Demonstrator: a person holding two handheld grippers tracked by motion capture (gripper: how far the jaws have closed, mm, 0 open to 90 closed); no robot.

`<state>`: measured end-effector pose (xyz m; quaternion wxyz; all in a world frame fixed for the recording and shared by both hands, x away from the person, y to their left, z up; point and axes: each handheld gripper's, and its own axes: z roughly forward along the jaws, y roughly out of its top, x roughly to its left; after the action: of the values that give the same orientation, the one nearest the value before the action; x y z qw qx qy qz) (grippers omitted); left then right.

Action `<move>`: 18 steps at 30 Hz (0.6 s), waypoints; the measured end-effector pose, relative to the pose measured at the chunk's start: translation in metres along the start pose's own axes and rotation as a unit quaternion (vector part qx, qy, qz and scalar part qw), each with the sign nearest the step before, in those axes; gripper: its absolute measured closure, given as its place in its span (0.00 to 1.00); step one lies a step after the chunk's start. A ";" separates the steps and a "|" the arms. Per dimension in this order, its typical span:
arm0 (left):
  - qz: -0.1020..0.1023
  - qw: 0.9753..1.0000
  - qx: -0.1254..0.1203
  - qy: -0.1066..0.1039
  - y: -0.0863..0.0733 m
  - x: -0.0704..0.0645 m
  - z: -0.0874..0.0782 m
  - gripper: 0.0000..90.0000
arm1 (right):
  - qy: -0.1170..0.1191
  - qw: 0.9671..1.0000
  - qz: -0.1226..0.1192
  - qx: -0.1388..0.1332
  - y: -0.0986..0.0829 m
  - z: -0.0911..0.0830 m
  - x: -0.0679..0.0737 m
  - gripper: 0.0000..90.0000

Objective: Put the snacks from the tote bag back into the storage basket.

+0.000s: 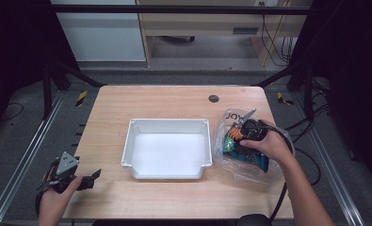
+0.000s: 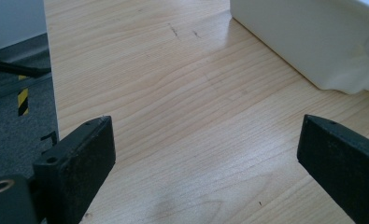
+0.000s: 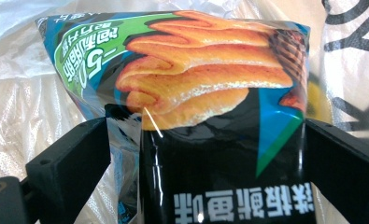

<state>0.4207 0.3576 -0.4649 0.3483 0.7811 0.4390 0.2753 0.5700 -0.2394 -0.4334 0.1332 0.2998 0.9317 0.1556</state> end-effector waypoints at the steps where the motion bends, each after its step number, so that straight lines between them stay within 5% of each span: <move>1: 0.000 1.000 0.000 0.000 0.000 0.000 0.000 0.04 | 0.000 1.000 -0.001 0.000 0.000 0.000 0.000 0.06; 11: 0.003 1.000 0.002 -0.002 0.000 -0.003 0.001 0.04 | 0.000 1.000 0.003 0.009 -0.008 0.000 -0.003 0.08; 18: 0.003 1.000 0.002 -0.002 0.000 -0.003 0.001 0.04 | 0.006 1.000 0.004 0.012 -0.014 -0.001 -0.002 0.26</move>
<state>0.4199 0.3544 -0.4662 0.3464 0.7838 0.4365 0.2740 0.5643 -0.2516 -0.4373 0.1233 0.3037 0.9333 0.1468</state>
